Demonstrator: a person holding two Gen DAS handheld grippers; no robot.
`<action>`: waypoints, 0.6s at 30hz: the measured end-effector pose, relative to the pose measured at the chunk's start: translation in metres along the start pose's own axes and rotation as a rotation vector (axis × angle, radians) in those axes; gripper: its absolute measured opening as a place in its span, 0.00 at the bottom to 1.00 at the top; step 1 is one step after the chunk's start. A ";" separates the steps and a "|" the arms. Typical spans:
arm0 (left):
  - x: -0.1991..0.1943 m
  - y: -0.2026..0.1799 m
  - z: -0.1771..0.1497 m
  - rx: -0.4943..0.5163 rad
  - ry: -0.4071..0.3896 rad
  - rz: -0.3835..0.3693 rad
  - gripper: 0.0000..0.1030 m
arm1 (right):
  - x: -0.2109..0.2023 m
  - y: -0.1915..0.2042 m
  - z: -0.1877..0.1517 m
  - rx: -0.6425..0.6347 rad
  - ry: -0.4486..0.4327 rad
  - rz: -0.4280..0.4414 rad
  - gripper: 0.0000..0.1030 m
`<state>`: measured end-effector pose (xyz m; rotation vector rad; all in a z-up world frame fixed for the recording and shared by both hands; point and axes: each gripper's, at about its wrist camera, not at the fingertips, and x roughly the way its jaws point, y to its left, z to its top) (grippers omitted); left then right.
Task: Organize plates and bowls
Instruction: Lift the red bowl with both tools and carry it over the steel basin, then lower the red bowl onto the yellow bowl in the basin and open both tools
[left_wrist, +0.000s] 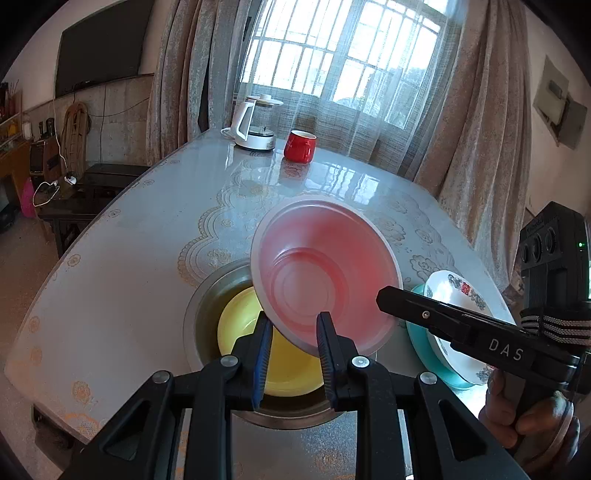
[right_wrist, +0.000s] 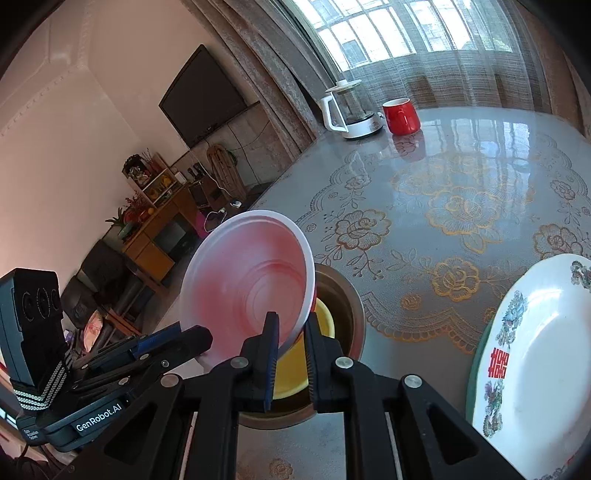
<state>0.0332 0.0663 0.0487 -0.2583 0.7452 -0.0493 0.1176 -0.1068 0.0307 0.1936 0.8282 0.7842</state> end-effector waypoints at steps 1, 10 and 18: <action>-0.001 0.003 0.000 -0.008 0.001 -0.003 0.23 | 0.001 0.003 -0.001 -0.005 0.002 0.004 0.13; -0.003 0.024 -0.010 -0.053 0.026 0.011 0.23 | 0.019 0.011 -0.010 -0.012 0.050 0.036 0.13; 0.014 0.031 -0.017 -0.068 0.074 0.025 0.23 | 0.033 0.005 -0.020 0.008 0.102 0.024 0.13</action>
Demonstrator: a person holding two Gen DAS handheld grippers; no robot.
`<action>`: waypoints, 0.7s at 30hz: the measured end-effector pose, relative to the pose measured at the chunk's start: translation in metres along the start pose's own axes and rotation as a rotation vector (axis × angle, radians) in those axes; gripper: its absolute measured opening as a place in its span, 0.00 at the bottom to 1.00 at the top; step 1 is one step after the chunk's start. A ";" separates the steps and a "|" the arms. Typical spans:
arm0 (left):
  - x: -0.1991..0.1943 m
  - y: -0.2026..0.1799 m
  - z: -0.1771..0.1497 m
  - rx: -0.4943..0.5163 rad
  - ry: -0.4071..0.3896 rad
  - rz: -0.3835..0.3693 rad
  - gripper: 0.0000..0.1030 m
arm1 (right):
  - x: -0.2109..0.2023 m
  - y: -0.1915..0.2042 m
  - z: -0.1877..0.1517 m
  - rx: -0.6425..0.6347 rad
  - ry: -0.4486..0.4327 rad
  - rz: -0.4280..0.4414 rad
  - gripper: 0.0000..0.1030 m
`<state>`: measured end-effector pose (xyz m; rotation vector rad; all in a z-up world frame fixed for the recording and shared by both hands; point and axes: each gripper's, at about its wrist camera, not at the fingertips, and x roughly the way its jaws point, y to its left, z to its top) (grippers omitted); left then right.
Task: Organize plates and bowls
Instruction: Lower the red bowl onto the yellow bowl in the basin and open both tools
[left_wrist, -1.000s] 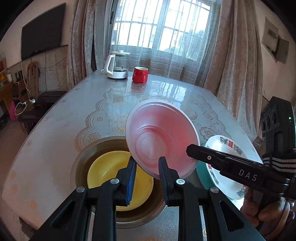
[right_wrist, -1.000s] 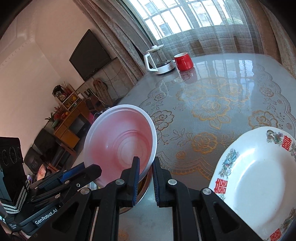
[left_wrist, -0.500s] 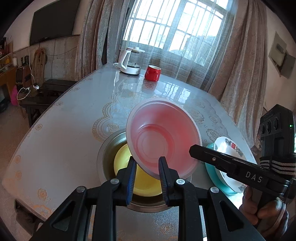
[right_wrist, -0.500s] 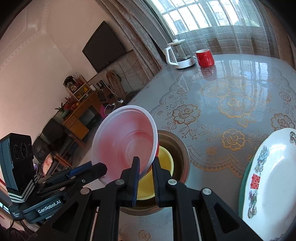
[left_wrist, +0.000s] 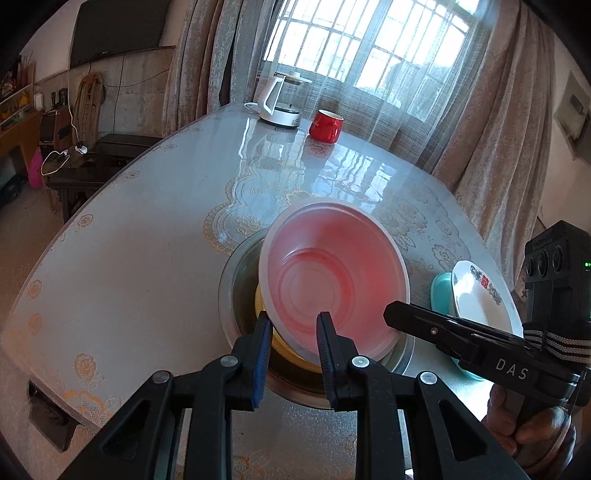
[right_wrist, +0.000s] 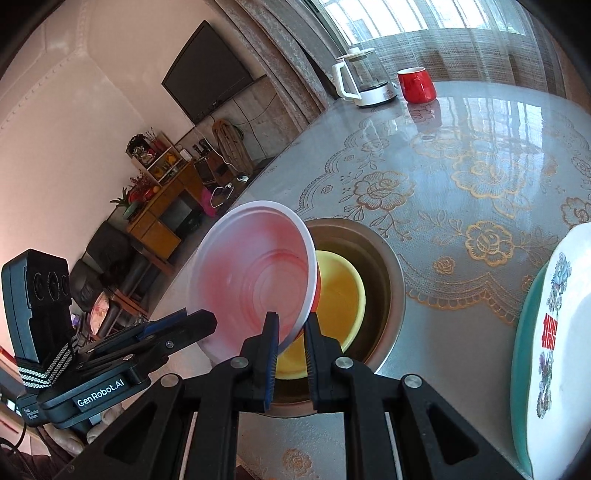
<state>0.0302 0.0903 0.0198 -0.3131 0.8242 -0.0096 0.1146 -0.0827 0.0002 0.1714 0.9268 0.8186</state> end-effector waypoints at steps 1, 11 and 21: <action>0.002 0.000 -0.001 0.003 0.004 0.002 0.23 | 0.002 -0.001 0.000 0.005 0.005 -0.003 0.13; 0.013 0.002 -0.001 0.015 0.029 0.010 0.23 | 0.010 -0.009 -0.004 0.059 0.046 0.002 0.15; 0.019 0.006 0.000 0.035 0.021 0.043 0.23 | 0.009 -0.013 -0.009 0.086 0.030 -0.035 0.21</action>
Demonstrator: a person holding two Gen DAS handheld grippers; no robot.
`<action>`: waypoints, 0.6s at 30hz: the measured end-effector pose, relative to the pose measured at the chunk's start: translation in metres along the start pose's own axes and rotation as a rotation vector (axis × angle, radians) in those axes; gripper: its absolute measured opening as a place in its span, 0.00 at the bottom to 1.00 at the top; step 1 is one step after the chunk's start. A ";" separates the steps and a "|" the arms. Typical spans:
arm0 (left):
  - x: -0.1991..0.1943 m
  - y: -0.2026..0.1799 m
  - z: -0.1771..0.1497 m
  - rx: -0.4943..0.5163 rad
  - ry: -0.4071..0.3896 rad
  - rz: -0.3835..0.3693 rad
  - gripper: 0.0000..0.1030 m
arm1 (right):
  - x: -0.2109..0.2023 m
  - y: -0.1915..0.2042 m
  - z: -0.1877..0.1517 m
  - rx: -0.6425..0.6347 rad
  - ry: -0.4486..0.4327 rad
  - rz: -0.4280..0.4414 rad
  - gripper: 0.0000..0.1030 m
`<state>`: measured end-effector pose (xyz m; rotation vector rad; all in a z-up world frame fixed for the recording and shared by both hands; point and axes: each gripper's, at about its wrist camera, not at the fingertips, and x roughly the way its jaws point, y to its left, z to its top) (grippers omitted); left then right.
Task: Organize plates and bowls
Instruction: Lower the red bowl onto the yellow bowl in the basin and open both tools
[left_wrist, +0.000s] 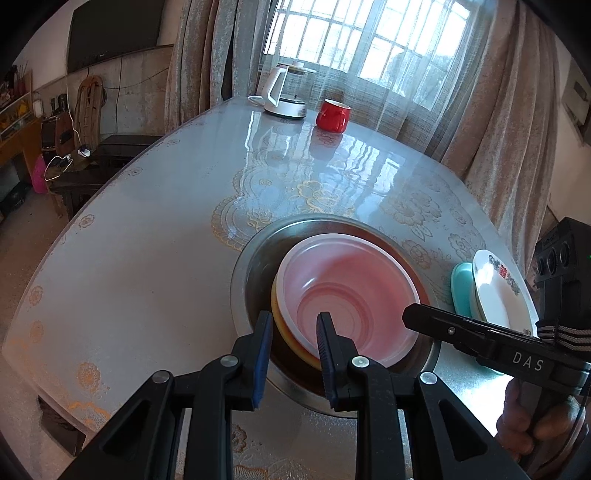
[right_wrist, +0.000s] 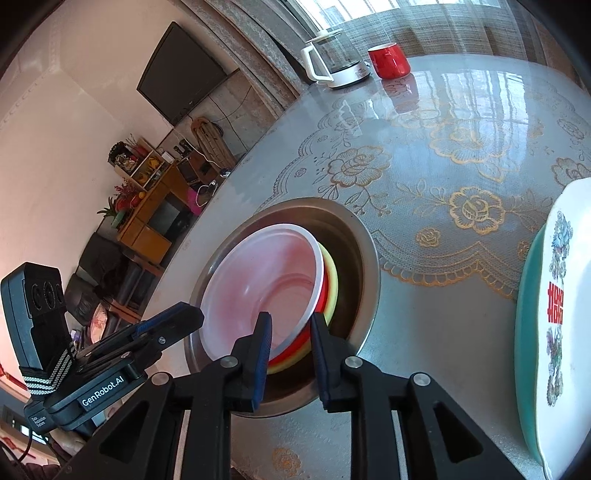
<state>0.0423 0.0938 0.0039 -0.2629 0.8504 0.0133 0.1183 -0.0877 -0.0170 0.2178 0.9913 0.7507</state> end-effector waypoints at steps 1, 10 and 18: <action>0.000 0.000 0.000 0.004 -0.001 0.000 0.23 | 0.000 0.002 -0.001 -0.016 -0.004 -0.013 0.21; 0.003 -0.002 0.000 0.038 -0.015 0.020 0.25 | 0.003 0.009 -0.001 -0.060 -0.017 -0.061 0.21; 0.002 0.005 0.001 0.040 -0.028 0.025 0.28 | -0.007 0.001 0.002 -0.013 -0.064 -0.039 0.27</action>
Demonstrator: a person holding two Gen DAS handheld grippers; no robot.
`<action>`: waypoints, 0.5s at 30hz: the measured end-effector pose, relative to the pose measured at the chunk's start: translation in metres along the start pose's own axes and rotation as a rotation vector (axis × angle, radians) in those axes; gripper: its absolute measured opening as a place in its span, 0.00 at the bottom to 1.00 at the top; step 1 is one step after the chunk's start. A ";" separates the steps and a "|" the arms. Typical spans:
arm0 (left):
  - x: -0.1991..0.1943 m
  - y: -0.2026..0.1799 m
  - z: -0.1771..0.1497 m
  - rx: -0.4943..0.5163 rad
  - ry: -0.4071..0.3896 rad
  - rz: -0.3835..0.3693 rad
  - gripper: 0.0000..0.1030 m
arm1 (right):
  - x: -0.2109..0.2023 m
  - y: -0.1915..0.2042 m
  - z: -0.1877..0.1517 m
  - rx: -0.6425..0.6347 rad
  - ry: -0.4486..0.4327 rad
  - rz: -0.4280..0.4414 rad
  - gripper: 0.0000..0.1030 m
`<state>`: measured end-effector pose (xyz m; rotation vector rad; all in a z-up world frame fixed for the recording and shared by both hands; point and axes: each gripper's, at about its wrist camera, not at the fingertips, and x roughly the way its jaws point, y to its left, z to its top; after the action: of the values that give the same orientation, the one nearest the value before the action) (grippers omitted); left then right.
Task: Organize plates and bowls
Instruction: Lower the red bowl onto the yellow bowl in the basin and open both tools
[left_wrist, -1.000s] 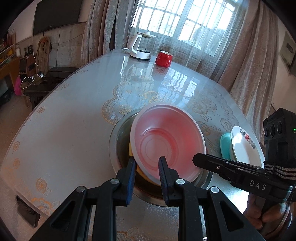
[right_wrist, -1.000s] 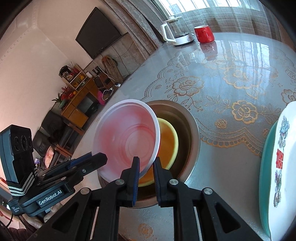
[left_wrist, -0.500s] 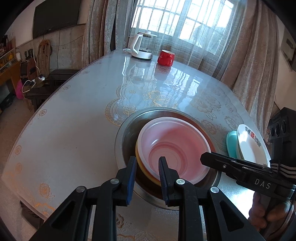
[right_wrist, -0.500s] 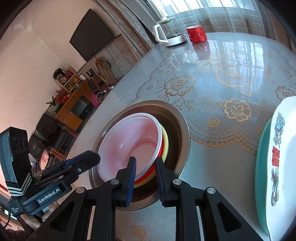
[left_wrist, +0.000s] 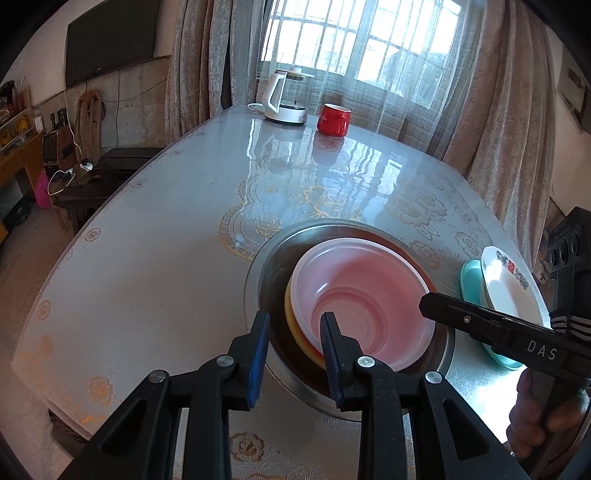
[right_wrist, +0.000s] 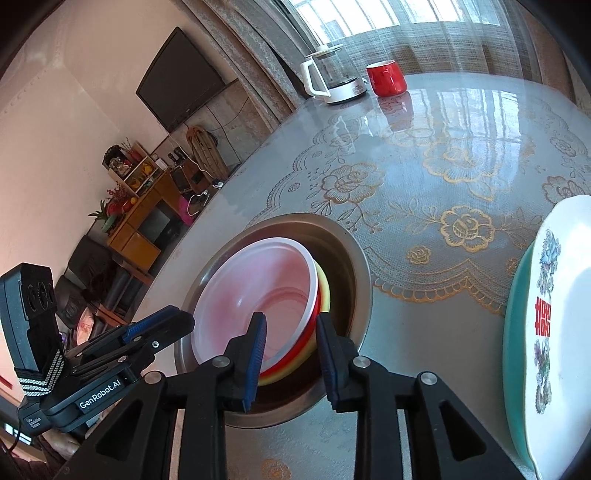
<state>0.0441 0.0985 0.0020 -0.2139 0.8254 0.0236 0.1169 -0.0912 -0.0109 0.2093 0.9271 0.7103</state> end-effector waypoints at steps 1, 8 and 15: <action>0.000 0.001 0.000 0.000 -0.001 -0.001 0.28 | -0.002 0.000 0.000 0.009 -0.012 0.000 0.27; 0.000 0.010 0.006 -0.006 -0.010 -0.011 0.31 | -0.007 -0.006 0.001 0.047 -0.053 -0.027 0.25; -0.002 0.023 0.013 -0.017 -0.031 -0.002 0.31 | -0.009 -0.012 0.005 0.087 -0.094 -0.042 0.27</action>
<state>0.0498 0.1239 0.0071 -0.2299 0.7947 0.0316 0.1229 -0.1051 -0.0069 0.2968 0.8710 0.6173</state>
